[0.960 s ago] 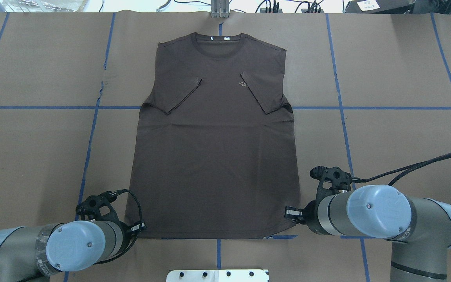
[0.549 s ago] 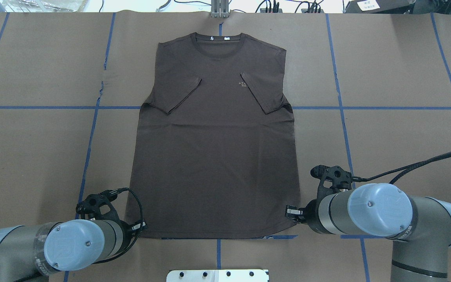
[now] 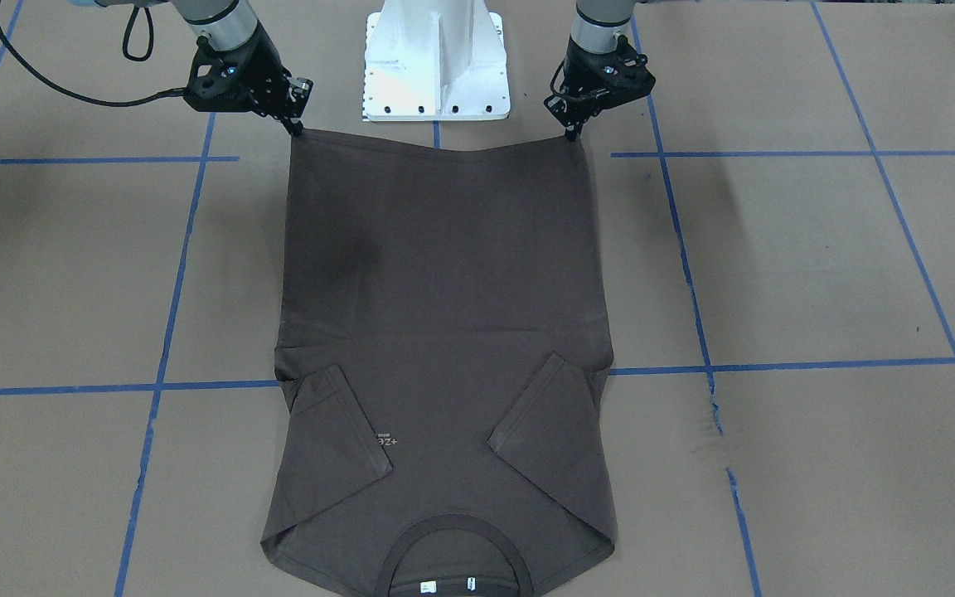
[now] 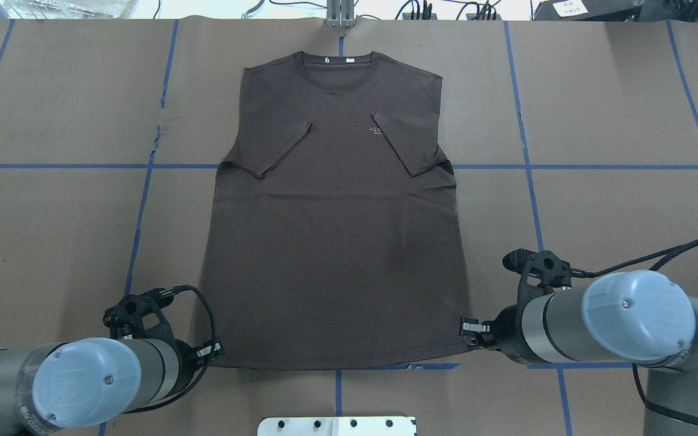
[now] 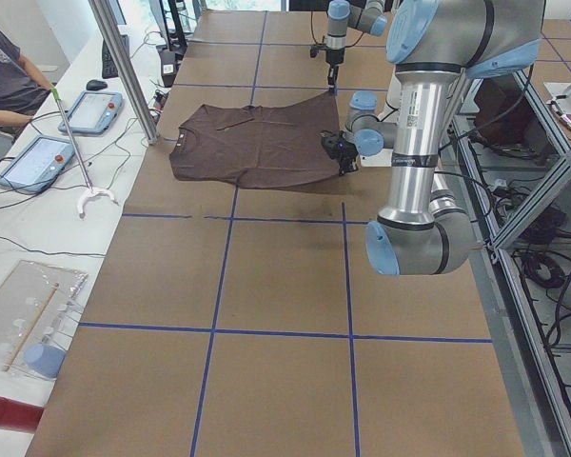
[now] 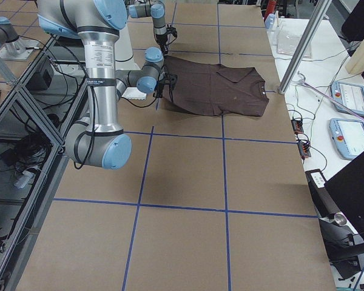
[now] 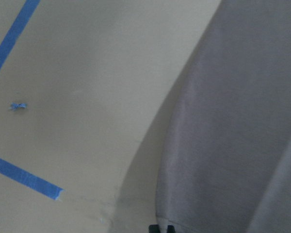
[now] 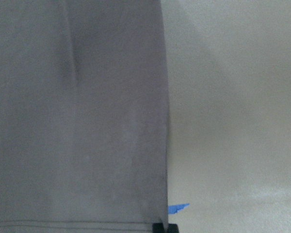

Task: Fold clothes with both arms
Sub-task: 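Lift the hem with both grippers and carry it toward the collar, then lay the hem down along the collar with both grippers, then open both grippers and release the hem, then move the right gripper to the folded shirt's side edge while the left gripper rises, then grasp the shirt's side edge with the right gripper and drag it toward the robot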

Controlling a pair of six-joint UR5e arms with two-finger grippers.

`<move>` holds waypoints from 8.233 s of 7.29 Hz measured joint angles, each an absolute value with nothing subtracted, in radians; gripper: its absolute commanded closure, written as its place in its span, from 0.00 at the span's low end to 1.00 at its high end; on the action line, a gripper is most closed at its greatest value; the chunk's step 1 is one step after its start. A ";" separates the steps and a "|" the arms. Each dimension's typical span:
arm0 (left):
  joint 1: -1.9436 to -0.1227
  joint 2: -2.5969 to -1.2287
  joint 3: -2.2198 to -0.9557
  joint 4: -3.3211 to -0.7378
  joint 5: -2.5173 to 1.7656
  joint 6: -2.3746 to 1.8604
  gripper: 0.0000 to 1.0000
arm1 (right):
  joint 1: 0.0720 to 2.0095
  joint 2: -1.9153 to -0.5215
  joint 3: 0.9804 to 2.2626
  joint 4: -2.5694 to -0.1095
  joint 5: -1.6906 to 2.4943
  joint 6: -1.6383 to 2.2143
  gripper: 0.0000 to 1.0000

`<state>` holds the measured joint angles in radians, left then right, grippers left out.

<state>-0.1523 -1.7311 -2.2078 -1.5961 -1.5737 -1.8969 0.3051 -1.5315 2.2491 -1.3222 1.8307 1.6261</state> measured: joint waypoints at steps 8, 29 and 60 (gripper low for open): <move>-0.266 -1.731 -2.376 -1.529 -1.671 -1.727 1.00 | 0.497 -1.454 2.250 -1.328 1.998 1.407 1.00; -0.839 -2.308 -1.249 -2.078 -1.773 -1.416 1.00 | 0.937 -0.752 1.133 -1.188 2.090 1.224 1.00; -0.814 -2.230 -1.614 -1.960 -1.825 -1.414 0.00 | 0.212 -1.574 2.088 -1.152 1.887 1.629 1.00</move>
<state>-0.8141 -2.2299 -1.6136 -1.9602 -1.8248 -1.4136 0.2121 -1.5743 2.0876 -1.1521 1.8873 1.6295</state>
